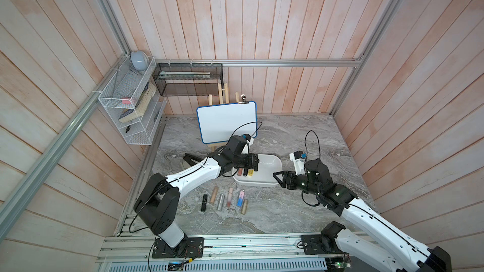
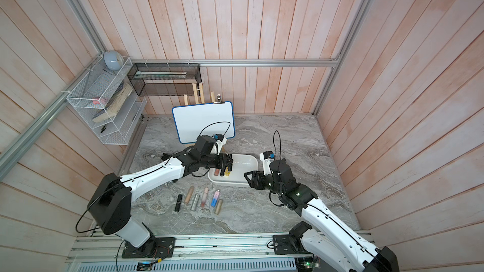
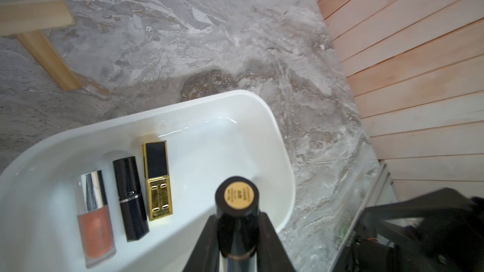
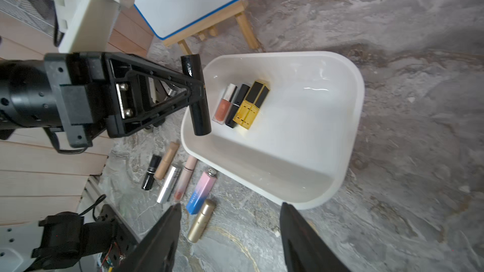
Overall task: Put the lipstick into the storage box
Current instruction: Place the lipstick in the storage box.
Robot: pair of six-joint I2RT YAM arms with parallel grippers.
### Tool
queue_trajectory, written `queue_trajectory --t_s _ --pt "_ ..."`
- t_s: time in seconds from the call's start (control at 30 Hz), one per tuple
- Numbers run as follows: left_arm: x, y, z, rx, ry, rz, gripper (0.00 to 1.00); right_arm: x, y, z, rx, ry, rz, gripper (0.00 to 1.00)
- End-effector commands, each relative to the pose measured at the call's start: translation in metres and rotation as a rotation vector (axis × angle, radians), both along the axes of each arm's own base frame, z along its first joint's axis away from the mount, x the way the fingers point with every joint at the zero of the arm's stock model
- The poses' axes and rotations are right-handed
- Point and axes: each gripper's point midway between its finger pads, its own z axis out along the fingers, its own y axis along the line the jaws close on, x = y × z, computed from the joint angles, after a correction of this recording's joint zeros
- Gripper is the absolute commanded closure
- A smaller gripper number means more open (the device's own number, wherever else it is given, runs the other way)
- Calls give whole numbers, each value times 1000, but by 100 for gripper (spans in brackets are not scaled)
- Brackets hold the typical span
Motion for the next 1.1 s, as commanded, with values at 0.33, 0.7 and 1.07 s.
queue_trajectory --t_s 0.33,0.7,1.07 --pt "28 -14 -74 388 -6 -11 77 -3 -21 -19 -118 27 -50 35" --pt "26 -14 -104 499 29 -24 77 -4 -23 -27 -130 28 -50 35" --pt "26 -16 -108 523 30 -26 68 -6 -23 -30 -125 33 -48 35"
